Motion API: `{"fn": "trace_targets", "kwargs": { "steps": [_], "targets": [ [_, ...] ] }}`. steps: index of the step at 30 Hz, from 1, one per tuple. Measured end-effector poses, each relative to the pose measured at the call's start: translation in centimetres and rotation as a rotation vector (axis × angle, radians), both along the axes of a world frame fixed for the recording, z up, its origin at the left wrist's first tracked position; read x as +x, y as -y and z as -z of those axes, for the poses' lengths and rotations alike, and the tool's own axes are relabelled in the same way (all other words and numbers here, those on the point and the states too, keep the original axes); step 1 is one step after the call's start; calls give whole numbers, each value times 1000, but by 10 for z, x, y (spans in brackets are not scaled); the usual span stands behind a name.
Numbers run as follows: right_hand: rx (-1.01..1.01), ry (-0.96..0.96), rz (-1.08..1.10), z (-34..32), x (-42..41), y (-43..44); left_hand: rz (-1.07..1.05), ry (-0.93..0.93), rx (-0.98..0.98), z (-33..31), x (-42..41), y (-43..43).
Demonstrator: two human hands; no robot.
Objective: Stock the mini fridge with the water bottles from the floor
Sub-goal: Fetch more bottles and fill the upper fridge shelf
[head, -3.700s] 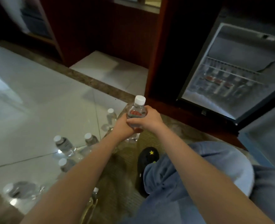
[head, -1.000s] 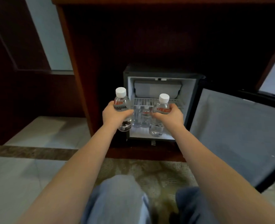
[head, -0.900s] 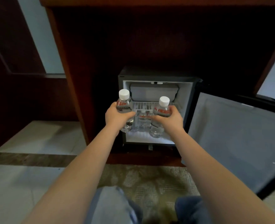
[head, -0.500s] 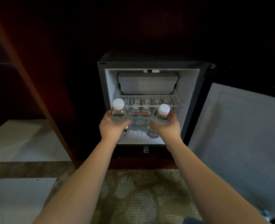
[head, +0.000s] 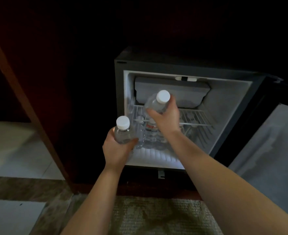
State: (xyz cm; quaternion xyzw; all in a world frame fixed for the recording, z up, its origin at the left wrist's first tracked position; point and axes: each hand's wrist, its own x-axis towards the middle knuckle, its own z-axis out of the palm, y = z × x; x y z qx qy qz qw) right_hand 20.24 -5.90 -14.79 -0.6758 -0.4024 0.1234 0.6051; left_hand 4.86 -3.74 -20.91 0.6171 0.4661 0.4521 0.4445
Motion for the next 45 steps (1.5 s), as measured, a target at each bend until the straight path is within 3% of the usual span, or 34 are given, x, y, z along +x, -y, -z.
{"fn": "trace_targets", "kwargs": {
  "steps": [14, 18, 23, 30, 37, 45],
  "targets": [
    [-265, 295, -38, -24, 36, -116, -106, 22, -60, 25, -11, -27],
    [-301, 270, -73, -24, 42, -129, -117, 0, -110, 31, -10, -30],
    [-232, 25, -151, 14, 40, -123, -106, -21, -109, 35, -13, -29],
    [-254, 122, -217, 21, 42, -132, -118, -10, -119, 37, -16, -30],
    [-297, 72, -213, 31, 49, -133, -82, 12, -112, 32, -15, -19],
    [-393, 53, -224, 30, 51, -132, -43, -98, -56, 34, -17, -14]
  ]
}}
